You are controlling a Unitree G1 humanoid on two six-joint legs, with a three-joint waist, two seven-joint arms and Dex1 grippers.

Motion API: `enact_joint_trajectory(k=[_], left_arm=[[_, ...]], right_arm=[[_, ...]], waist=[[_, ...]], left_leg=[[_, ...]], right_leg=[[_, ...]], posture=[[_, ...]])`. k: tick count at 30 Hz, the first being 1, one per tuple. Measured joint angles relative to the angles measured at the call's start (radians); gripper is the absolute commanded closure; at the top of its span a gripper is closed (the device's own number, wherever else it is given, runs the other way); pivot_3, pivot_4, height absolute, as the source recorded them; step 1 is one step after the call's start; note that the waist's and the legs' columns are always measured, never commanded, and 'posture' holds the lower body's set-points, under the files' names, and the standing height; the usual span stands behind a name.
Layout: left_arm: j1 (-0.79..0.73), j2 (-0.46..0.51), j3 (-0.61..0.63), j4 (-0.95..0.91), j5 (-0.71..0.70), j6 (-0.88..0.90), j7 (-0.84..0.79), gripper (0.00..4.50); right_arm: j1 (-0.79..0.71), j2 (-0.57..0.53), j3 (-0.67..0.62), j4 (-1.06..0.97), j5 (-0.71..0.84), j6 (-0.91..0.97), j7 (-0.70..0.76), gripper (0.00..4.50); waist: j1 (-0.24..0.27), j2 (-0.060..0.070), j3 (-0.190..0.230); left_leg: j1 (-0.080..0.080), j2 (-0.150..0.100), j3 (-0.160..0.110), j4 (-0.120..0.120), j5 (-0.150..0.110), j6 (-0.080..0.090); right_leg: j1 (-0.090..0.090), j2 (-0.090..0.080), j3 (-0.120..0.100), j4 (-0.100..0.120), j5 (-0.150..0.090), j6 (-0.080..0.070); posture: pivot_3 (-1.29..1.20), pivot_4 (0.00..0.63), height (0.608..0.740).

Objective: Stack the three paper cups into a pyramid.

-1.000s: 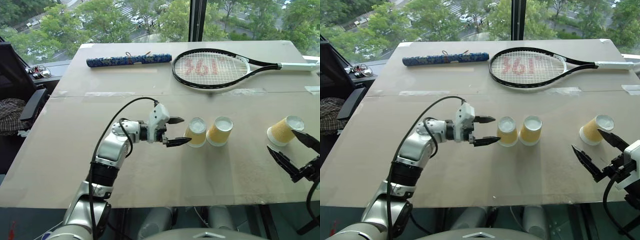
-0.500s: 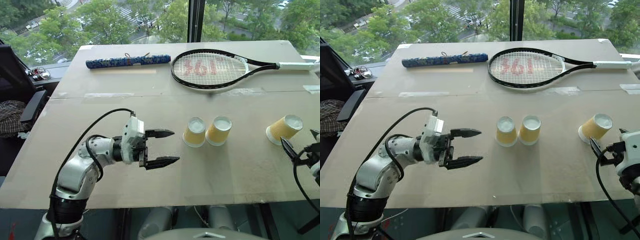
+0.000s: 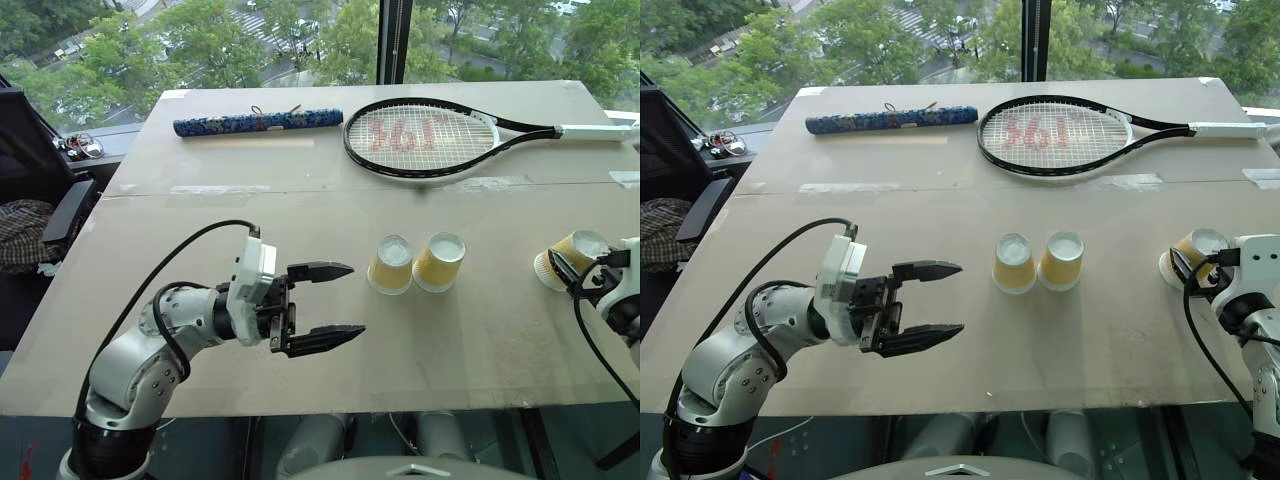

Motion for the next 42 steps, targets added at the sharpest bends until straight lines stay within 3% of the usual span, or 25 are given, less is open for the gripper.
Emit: enact_joint_trajectory(k=[2,3,12,20,31,42], left_arm=[[0.000,-0.003,0.000,-0.010,-0.001,0.000,0.014,0.00],[0.000,-0.006,0.000,-0.014,-0.003,-0.001,0.025,0.00],[0.089,-0.125,0.055,-0.041,0.010,-0.081,0.189,0.00],[0.320,-0.074,0.260,0.049,-0.078,-0.157,0.009,0.00],[0.437,-0.073,0.321,0.069,-0.067,-0.220,-0.017,0.00],[0.432,-0.076,0.312,-0.009,-0.070,-0.211,0.080,0.00]], right_arm=[[-0.005,-0.003,0.000,0.005,0.001,-0.003,0.012,2.48],[-0.005,-0.008,0.001,0.005,0.000,-0.005,0.021,2.60],[-0.138,-0.122,0.022,-0.055,0.112,0.034,0.171,2.61],[-0.444,-0.212,0.258,-0.208,0.288,0.209,0.294,2.61],[-0.543,-0.214,0.472,-0.195,0.227,0.219,0.373,2.61],[-0.561,-0.226,0.494,-0.195,0.217,0.219,0.463,2.61]], waist=[[0.000,0.000,0.000],[0.000,0.000,0.000],[-0.018,0.000,0.000],[-0.019,-0.002,0.001],[-0.017,-0.002,0.001],[-0.021,-0.002,0.001]], left_leg=[[0.000,0.000,0.000,0.000,0.000,0.000],[0.000,0.000,0.000,0.000,0.000,0.000],[0.000,0.001,0.004,0.000,0.000,0.001],[-0.003,0.005,0.007,-0.002,-0.003,0.004],[-0.005,0.003,0.008,-0.002,-0.005,0.007],[-0.005,0.003,0.008,-0.002,-0.005,0.007]], right_leg=[[0.000,0.000,0.000,0.000,0.000,0.000],[0.000,0.000,0.000,0.000,0.000,0.000],[-0.002,0.001,0.004,0.000,0.000,0.000],[-0.005,0.002,0.004,-0.003,0.001,-0.001],[-0.005,0.002,0.005,-0.009,0.001,-0.001],[-0.005,0.002,0.005,-0.009,0.001,-0.001]], posture=[[0.00,0.150,0.740],[0.00,0.150,0.740],[0.00,0.150,0.740],[0.00,0.150,0.740],[0.00,0.150,0.740],[0.00,0.150,0.740]])
